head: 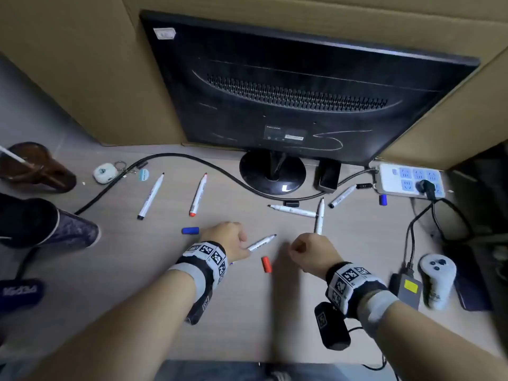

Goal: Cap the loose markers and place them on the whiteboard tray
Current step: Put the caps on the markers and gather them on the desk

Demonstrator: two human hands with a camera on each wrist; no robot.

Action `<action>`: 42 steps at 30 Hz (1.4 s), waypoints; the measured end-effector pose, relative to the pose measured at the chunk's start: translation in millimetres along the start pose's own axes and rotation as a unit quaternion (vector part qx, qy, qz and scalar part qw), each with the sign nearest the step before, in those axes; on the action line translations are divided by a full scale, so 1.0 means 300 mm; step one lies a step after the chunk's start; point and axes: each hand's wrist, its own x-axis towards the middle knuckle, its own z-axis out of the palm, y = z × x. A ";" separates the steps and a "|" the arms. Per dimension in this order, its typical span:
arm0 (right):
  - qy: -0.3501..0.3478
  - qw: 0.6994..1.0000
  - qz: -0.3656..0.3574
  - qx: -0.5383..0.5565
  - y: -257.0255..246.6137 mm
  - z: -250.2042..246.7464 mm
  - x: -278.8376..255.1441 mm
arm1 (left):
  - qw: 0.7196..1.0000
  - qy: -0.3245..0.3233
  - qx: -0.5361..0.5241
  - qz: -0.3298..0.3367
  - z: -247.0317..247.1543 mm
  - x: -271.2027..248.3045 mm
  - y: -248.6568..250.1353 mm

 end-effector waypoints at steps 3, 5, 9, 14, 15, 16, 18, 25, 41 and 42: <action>0.002 1.000 0.001 -0.006 0.026 -0.013 -0.005 | 0.999 -0.006 0.054 0.001 0.033 0.019 -0.003; -0.011 1.000 0.009 -0.003 0.041 -0.019 -0.012 | 0.997 -0.016 0.075 -0.006 0.050 0.024 -0.009; -0.023 1.000 -0.005 -0.017 0.043 -0.021 -0.002 | 0.998 -0.028 0.054 -0.021 0.064 0.015 -0.036; -0.048 0.996 -0.064 0.030 -0.036 0.000 0.038 | 0.990 0.029 -0.135 -0.011 0.036 -0.025 -0.078; -0.055 0.994 -0.074 0.056 -0.067 0.006 0.045 | 0.985 0.027 -0.168 0.004 0.028 -0.034 -0.083; -0.057 0.991 -0.081 0.093 -0.098 0.014 0.053 | 0.981 0.028 -0.191 0.019 0.021 -0.041 -0.090; -0.056 0.976 -0.090 0.191 -0.165 0.029 0.059 | 0.974 0.035 -0.220 0.042 0.008 -0.055 -0.101; -0.085 0.936 -0.140 0.312 -0.309 0.057 0.088 | 0.954 0.069 -0.287 0.055 -0.030 -0.090 -0.187; -0.059 0.981 -0.085 0.165 -0.243 0.050 0.062 | 0.991 0.123 0.024 -0.052 -0.042 0.025 -0.388; -0.056 0.981 -0.084 0.166 -0.241 0.046 0.057 | 0.991 0.119 0.031 -0.053 -0.040 0.023 -0.382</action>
